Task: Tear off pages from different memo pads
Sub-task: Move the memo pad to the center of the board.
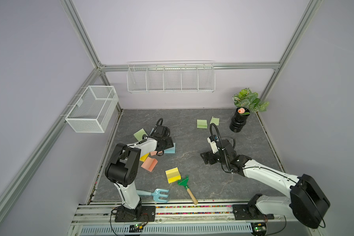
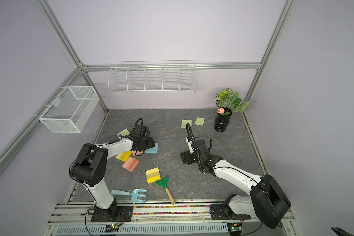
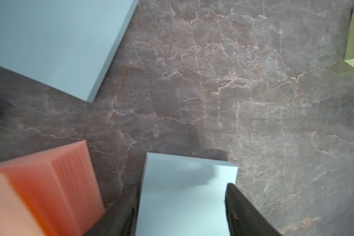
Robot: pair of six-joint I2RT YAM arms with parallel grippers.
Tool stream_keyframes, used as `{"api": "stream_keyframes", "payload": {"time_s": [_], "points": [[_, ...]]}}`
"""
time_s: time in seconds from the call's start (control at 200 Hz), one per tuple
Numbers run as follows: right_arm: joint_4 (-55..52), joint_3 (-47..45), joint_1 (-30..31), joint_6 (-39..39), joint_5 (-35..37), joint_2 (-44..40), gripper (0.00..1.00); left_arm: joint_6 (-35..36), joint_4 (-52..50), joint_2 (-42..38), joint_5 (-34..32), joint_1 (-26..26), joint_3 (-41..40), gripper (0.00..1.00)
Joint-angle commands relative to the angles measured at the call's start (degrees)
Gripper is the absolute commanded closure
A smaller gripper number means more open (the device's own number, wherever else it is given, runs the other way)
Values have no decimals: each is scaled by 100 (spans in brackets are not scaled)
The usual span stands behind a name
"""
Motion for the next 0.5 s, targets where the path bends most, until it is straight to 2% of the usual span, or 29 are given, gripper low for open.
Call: {"api": "stream_keyframes", "payload": {"time_s": [0.0,0.285,0.495], "points": [[-256,133,39,-78,25,-74,11,-137,270,2,157,-71,-272,34],[-395,17,43,-111,207,-474,11,-250,578,19,206,-433,-649,43],[-606,-103,44,-97,367,-782,11,-674,853,-175,260,-982,-887,45]]}}
